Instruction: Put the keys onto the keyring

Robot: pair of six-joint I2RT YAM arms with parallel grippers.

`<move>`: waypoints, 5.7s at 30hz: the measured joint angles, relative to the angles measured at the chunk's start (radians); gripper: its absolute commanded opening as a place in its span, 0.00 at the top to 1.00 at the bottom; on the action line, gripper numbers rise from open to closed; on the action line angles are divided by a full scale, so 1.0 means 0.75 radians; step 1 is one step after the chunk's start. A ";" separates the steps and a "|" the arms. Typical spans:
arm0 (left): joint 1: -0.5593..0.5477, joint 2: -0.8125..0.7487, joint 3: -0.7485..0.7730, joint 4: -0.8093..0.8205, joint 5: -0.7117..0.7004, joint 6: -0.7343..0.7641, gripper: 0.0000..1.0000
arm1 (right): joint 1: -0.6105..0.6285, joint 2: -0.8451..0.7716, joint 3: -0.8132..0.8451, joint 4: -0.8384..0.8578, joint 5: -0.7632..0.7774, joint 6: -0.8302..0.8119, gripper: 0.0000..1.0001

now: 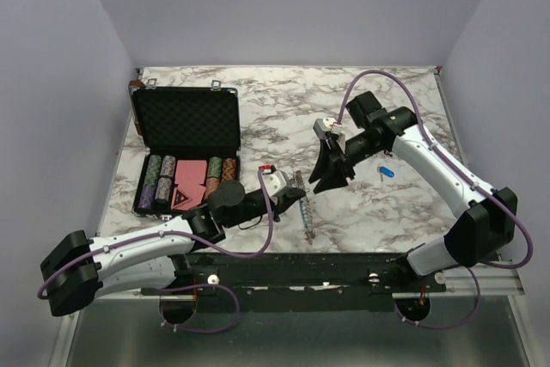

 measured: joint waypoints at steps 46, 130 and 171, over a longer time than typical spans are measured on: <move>0.005 -0.093 -0.105 0.177 -0.031 -0.158 0.39 | 0.031 0.023 0.093 -0.017 0.198 0.076 1.00; 0.077 -0.025 -0.119 0.173 0.143 0.152 1.00 | 0.118 -0.040 0.103 -0.038 0.372 0.068 0.51; 0.205 -0.087 -0.241 0.433 0.377 -0.239 1.00 | 0.142 -0.007 -0.073 0.273 0.028 0.235 0.73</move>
